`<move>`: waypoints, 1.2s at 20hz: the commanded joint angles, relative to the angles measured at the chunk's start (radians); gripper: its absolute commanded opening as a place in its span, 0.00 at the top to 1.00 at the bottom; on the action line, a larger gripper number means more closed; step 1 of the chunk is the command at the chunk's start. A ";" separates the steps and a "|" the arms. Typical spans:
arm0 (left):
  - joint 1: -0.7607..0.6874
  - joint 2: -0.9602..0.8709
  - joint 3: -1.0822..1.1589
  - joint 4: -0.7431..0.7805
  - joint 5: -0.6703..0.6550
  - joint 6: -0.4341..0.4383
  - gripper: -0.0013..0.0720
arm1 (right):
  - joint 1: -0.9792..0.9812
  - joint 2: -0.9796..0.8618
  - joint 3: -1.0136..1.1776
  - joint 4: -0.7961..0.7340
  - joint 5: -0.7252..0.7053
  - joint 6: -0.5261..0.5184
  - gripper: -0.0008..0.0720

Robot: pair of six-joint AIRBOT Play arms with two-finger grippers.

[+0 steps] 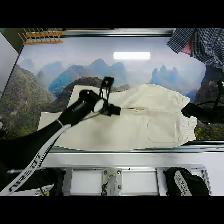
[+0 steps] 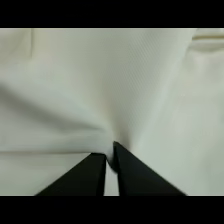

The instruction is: Fold the clothes and pants, and hang the long-sleeved shirts on hangers.

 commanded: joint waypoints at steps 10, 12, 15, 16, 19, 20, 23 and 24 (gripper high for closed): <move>0.348 0.003 0.256 0.012 -0.326 0.689 0.21 | 0.001 0.000 0.000 0.015 0.004 0.001 0.09; 0.499 -0.096 0.360 0.010 -0.328 0.793 0.34 | 0.001 0.000 0.000 0.015 0.004 0.001 0.09; 0.642 -0.281 0.512 0.010 -0.341 0.869 0.46 | 0.001 0.000 0.000 0.015 0.004 0.001 0.09; 0.666 -0.336 0.553 0.010 -0.342 0.871 0.46 | 0.001 0.000 0.000 0.014 0.004 0.001 0.09; 0.695 -0.492 0.669 -0.016 -0.316 0.851 0.21 | 0.001 -0.002 -0.003 0.014 0.003 0.001 0.09; 0.694 -0.532 0.706 -0.015 -0.317 0.851 0.21 | 0.001 -0.002 -0.003 0.014 0.003 0.001 0.09; 0.661 -0.621 0.817 -0.016 -0.351 0.856 0.21 | 0.001 -0.002 -0.003 0.014 0.003 0.001 0.09; 0.651 -0.635 0.835 -0.021 -0.346 0.876 0.21 | 0.001 -0.002 -0.003 0.014 0.003 0.000 0.09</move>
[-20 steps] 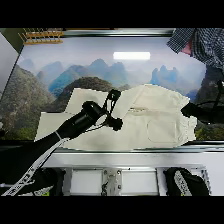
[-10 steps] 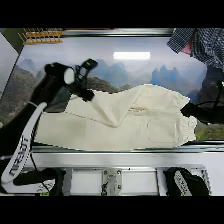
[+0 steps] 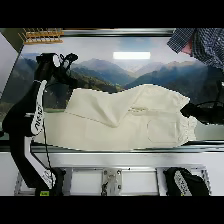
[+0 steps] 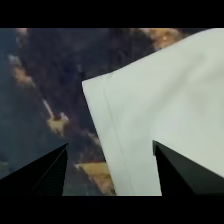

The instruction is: Fold the clothes and pants, and hang the long-sleeved shirts on hangers.

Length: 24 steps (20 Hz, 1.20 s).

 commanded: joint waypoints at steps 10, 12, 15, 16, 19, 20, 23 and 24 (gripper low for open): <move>-0.028 -0.142 0.093 -0.167 0.001 0.241 0.21 | 0.001 -0.008 -0.005 0.000 0.000 0.000 0.09; -0.028 -0.157 0.093 -0.151 0.015 0.247 0.21 | 0.001 -0.010 -0.011 0.000 0.003 0.000 0.09; -0.028 -0.161 0.093 -0.149 0.068 0.249 0.21 | 0.001 -0.014 -0.023 0.004 0.008 0.000 0.09; -0.028 -0.163 0.093 -0.150 0.071 0.254 0.21 | 0.001 -0.014 -0.026 0.005 0.008 0.001 0.09; -0.028 -0.180 0.093 -0.150 0.073 0.255 0.21 | 0.001 -0.014 -0.031 0.027 0.008 0.000 0.09; -0.028 -0.187 0.093 -0.151 0.071 0.254 0.21 | 0.001 -0.014 -0.031 0.031 0.008 0.000 0.09; -0.029 -0.195 0.093 -0.155 0.070 0.251 0.21 | 0.001 -0.014 -0.031 0.046 0.008 0.000 0.09; -0.029 -0.195 0.093 -0.155 0.069 0.251 0.21 | 0.001 -0.014 -0.031 0.047 0.008 0.001 0.09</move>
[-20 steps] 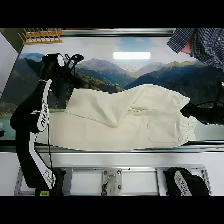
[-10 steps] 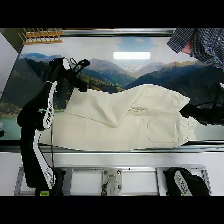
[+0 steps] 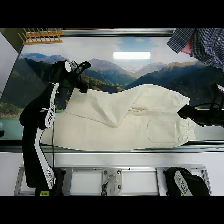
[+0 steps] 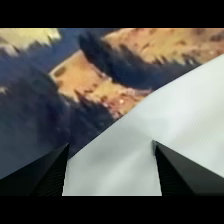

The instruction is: Fold the clothes and pants, and hang the long-sleeved shirts on hangers.

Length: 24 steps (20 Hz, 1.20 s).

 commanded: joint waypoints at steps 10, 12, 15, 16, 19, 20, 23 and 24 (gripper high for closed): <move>0.000 -0.004 0.002 -0.002 -0.061 -0.055 0.97 | 0.001 0.000 -0.001 0.011 -0.001 -0.001 0.09; 0.000 0.005 0.002 0.003 -0.078 -0.074 0.97 | 0.001 0.000 0.000 0.010 0.000 -0.033 0.09; 0.000 0.051 0.001 0.064 -0.074 -0.126 0.98 | 0.001 -0.009 0.032 -0.011 0.005 -0.109 0.09; 0.000 0.070 0.001 0.085 -0.064 -0.127 0.98 | 0.000 -0.030 0.068 -0.019 0.021 -0.143 0.09; 0.003 0.129 0.001 0.161 -0.061 -0.197 0.98 | -0.001 -0.196 0.256 -0.027 0.135 -0.238 0.09; 0.004 0.146 0.001 0.170 -0.064 -0.206 0.98 | -0.001 -0.275 0.330 -0.026 0.165 -0.280 0.09; 0.008 0.192 0.001 0.212 -0.082 -0.235 0.97 | -0.001 -0.529 0.542 -0.027 0.169 -0.426 0.09; 0.014 0.203 0.001 0.211 -0.096 -0.239 0.98 | -0.001 -0.621 0.610 -0.036 0.162 -0.491 0.09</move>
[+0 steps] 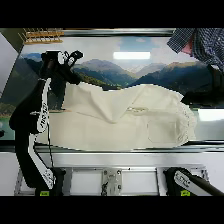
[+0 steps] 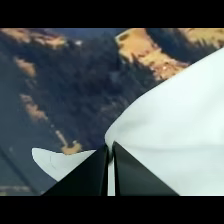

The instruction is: Fold the clothes and pants, and hang the long-sleeved shirts on hangers.

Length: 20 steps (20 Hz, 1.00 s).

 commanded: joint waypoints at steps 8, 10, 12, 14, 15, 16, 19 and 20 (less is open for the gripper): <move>0.016 0.051 -0.002 0.041 -0.066 -0.043 0.97 | 0.000 -0.747 0.599 -0.079 0.027 -0.257 0.09; 0.016 0.051 -0.002 0.036 -0.066 -0.043 0.97 | -0.005 -0.779 0.629 -0.079 -0.007 -0.283 0.09; 0.016 0.051 -0.002 0.033 -0.068 -0.043 0.97 | -0.014 -0.787 0.640 -0.081 -0.036 -0.283 0.09; 0.016 0.051 -0.002 0.032 -0.067 -0.043 0.97 | -0.032 -0.793 0.644 -0.082 -0.040 -0.282 0.09; 0.016 0.051 -0.002 0.033 -0.067 -0.043 0.97 | -0.044 -0.798 0.644 -0.081 -0.037 -0.282 0.09; 0.016 0.051 -0.002 0.032 -0.067 -0.043 0.97 | -0.056 -0.803 0.644 -0.077 -0.039 -0.280 0.09; 0.014 0.052 -0.036 0.032 -0.067 -0.043 0.97 | -0.080 -0.816 0.644 -0.048 -0.040 -0.278 0.09; 0.011 0.051 -0.051 0.034 -0.067 -0.043 0.97 | -0.082 -0.818 0.644 -0.042 -0.043 -0.279 0.09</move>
